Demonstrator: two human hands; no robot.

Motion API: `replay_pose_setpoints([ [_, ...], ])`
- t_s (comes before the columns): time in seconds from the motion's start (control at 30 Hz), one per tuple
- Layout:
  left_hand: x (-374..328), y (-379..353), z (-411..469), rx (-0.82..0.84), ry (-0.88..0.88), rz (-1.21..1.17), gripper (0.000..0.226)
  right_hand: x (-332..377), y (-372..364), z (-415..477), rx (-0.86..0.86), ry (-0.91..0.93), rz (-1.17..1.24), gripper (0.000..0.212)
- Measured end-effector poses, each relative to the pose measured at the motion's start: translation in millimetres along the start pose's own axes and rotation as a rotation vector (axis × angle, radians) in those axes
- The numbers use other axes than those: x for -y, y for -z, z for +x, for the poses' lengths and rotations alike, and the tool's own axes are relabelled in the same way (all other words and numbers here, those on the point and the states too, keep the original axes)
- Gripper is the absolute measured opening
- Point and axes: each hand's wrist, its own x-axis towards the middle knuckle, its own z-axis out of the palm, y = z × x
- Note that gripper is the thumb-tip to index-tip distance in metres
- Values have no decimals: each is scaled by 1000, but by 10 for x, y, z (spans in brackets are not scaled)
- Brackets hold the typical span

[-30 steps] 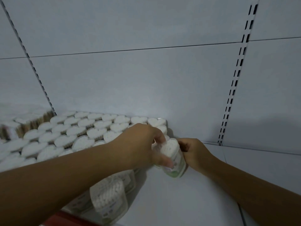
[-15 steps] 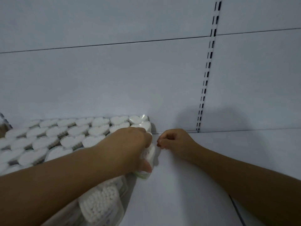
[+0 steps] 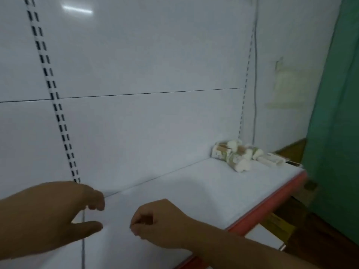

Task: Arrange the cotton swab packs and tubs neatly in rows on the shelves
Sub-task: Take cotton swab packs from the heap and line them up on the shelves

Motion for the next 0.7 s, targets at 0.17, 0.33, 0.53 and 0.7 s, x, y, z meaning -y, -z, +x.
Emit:
replay_pose_setpoints([
  [0.17, -2043, 681, 1076, 130, -233, 21, 68, -836, 980, -1053, -187, -45, -43, 13],
  [0.33, -3085, 368, 1875, 113, -399, -127, 43, -1493, 1704, -1716, -373, -232, -71, 11],
  [0.53, -3266, 148, 2351, 90, -360, -226, 33, -2110, 2457, -1889, -657, -507, -148, 19],
  [0.7, -3218, 59, 2699, 106, -308, -574, 13, -2713, 3048, -1466, -742, -649, -270, 41],
])
